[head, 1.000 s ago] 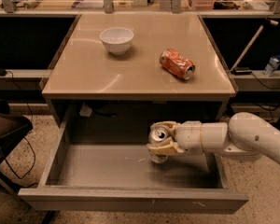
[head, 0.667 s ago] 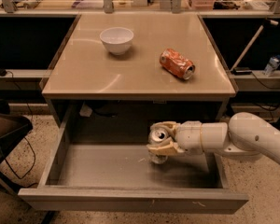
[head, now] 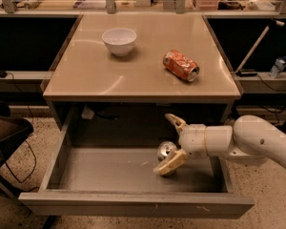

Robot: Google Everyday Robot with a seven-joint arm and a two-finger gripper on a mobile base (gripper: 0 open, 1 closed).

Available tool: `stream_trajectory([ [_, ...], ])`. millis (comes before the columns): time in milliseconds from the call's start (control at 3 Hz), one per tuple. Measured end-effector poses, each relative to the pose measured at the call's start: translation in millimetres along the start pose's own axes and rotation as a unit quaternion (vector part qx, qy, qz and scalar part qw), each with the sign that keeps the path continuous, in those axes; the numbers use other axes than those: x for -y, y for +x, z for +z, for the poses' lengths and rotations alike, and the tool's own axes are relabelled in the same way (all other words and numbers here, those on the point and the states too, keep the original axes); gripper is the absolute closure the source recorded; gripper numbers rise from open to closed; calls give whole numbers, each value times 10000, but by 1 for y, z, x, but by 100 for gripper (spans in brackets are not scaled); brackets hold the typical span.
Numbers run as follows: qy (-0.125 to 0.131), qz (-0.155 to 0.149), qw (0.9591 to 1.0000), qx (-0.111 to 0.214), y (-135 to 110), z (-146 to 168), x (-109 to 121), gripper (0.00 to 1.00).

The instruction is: Place 7up can into top drawer

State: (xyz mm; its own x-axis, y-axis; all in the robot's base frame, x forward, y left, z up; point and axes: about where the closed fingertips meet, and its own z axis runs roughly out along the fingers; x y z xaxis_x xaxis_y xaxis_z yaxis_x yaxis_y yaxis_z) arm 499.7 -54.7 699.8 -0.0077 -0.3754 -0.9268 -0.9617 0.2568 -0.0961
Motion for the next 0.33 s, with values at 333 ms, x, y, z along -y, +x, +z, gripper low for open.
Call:
stream_trajectory([
  [333, 0, 0, 10000, 0, 0, 0, 0, 0],
])
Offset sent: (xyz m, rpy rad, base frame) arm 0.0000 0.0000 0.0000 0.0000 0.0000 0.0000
